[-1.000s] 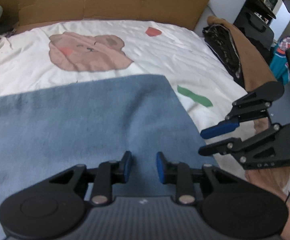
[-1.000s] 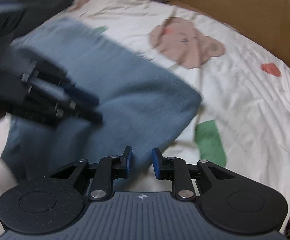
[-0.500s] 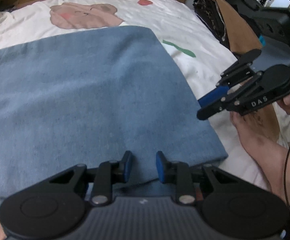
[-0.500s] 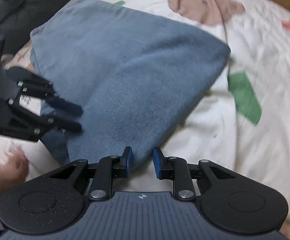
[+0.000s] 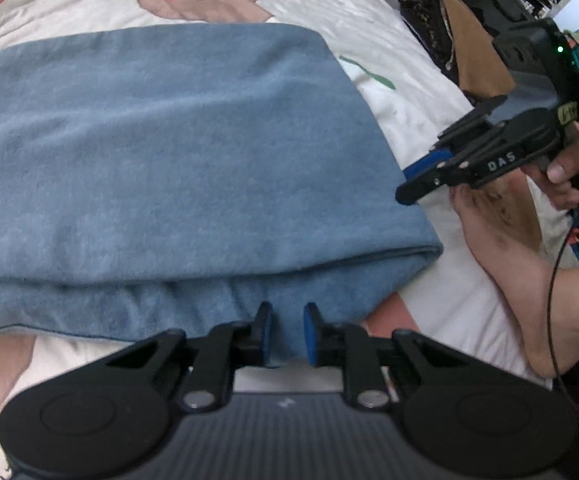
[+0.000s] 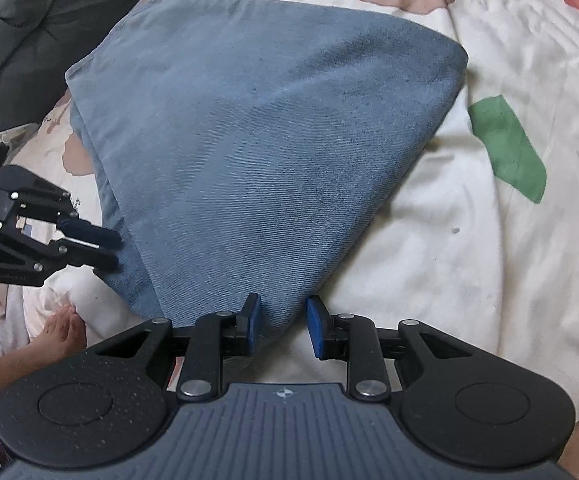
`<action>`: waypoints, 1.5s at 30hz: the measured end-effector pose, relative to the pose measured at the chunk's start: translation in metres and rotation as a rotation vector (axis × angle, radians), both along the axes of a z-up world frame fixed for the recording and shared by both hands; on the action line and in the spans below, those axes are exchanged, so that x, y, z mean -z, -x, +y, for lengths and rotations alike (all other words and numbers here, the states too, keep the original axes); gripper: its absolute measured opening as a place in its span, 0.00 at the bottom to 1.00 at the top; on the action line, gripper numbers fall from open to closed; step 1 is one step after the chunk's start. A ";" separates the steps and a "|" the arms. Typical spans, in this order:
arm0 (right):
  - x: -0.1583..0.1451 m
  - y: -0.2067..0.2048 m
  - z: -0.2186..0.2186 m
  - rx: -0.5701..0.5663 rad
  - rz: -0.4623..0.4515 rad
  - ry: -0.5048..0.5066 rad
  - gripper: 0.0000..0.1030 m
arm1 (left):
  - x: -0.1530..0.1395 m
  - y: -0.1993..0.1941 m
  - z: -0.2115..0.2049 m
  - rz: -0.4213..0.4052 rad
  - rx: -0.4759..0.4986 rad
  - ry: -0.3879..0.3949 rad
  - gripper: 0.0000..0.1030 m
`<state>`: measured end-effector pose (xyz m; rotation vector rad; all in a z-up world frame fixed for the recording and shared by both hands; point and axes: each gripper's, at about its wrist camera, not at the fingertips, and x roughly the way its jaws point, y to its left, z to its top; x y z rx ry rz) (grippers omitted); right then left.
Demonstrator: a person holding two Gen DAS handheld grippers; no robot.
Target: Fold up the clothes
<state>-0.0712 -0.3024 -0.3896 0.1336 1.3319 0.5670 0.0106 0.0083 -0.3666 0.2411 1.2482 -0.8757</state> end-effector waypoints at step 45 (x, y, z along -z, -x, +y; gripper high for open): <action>0.048 -0.030 -0.071 0.583 0.127 -0.622 0.33 | 0.006 -0.072 0.055 -0.116 -0.322 -0.127 0.03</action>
